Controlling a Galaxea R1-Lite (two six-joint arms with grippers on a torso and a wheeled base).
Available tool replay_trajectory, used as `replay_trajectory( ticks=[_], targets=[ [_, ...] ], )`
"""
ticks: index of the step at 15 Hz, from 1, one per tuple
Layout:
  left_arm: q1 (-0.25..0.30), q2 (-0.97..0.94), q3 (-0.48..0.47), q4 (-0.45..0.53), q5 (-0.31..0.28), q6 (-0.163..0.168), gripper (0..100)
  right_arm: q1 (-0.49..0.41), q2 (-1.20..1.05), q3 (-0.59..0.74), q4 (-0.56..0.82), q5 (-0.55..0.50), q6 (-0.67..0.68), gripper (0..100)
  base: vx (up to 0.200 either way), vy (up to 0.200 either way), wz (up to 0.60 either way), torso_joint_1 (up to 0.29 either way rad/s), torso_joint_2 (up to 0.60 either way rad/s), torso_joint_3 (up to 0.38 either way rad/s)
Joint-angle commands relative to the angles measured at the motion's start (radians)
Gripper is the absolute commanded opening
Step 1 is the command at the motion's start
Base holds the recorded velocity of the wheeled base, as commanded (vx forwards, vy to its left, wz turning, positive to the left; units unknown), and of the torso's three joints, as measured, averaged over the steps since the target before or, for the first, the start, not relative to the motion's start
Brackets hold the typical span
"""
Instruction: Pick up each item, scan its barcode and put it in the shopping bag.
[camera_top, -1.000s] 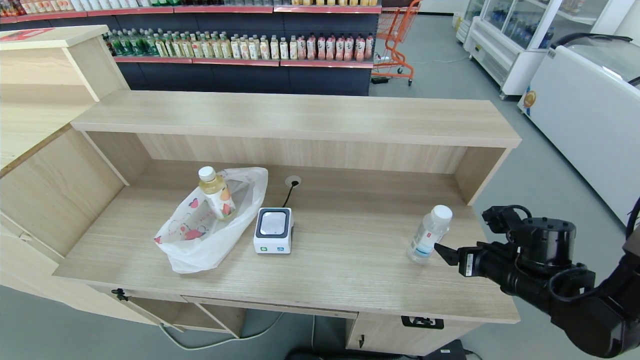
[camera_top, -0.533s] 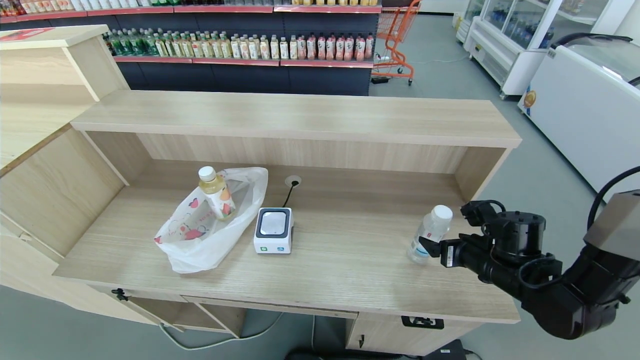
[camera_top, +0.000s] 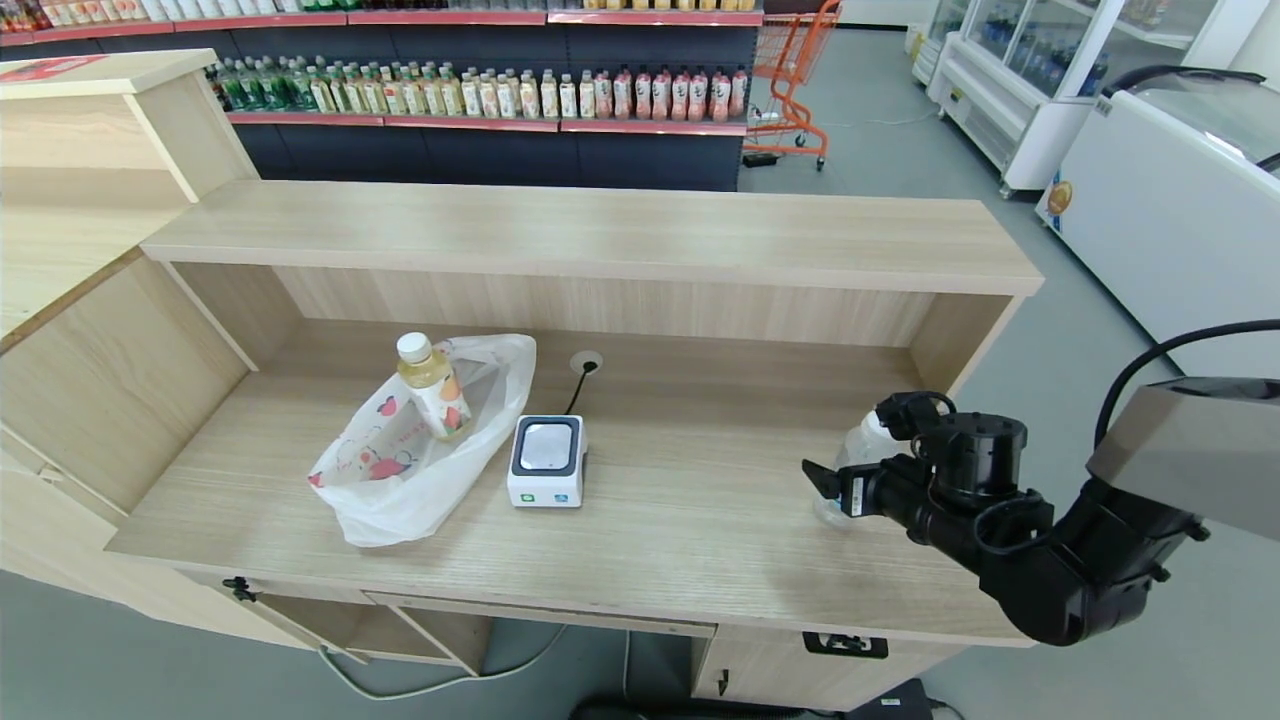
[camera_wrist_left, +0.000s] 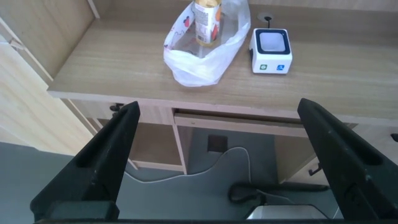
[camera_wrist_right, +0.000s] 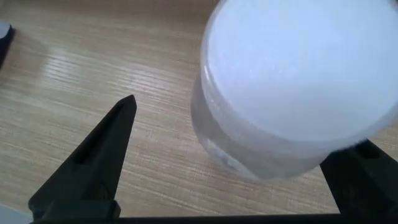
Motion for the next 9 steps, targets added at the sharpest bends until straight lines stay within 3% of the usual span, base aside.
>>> replay_trajectory(
  ticks=[1, 9],
  targets=[
    [0.000, 0.001, 0.000, 0.000, 0.000, 0.000, 100, 0.000, 0.042, -0.035, 0.001, 0.001, 0.000, 100, 0.000, 0.000, 0.00, 0.000, 0.00, 0.000],
    [0.000, 0.001, 0.000, 0.000, 0.000, 0.000, 100, 0.007, 0.111, -0.142, 0.002, 0.027, -0.006, 100, 0.000, 0.000, 0.00, 0.000, 0.00, 0.000]
  ],
)
